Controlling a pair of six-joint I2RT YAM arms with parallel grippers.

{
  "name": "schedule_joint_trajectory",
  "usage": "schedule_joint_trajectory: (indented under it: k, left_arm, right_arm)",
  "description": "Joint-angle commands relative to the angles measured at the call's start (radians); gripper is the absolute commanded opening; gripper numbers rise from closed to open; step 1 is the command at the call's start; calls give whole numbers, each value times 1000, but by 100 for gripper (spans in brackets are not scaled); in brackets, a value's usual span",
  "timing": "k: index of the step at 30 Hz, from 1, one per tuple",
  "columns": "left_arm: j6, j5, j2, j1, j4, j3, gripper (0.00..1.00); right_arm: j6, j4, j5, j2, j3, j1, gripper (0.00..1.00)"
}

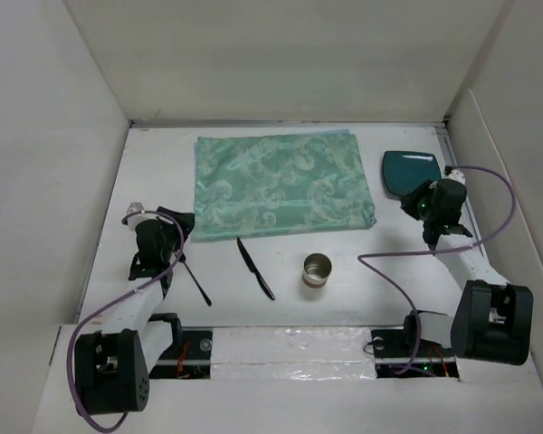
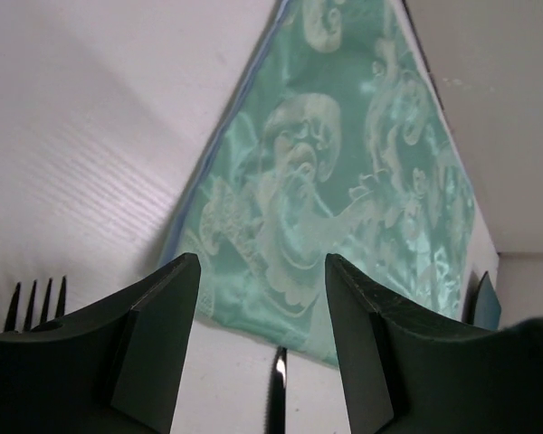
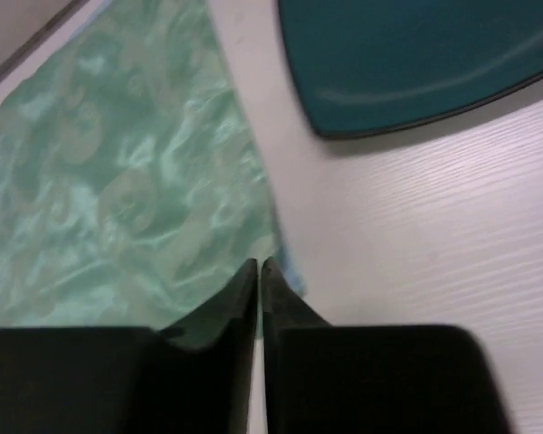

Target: Set the dinner table for one person

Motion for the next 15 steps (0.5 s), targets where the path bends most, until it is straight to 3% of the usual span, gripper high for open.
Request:
schedule_joint_trajectory:
  k: [1,3,6,7,9,10,15]
  left_arm:
    - [36,-29,0,3,1,-13,54]
    - [39,-22,-43,3,15,-27,50]
    - [39,26,-96,3,32,-24,44]
    - [36,42,-109,-9,35,-18,41]
    - [25,36,-135,-73,26,23,35]
    - [21,42,-142,-96,24,42,32]
    - [40,24,-172,-268,-22,196,32]
  right_arm:
    - [111,109,28,46,21,-150,0]
    - [179,169,-31,135,23,-263,0]
    - [287,301,-124,281,10,-337,2]
    - [314,335,-136,315,6,-351,15]
    - [342,421,-150,409,10,-367,31]
    - [339,423,-135,431,21,-367,43]
    - [404,434,-116,497,67,-377,57]
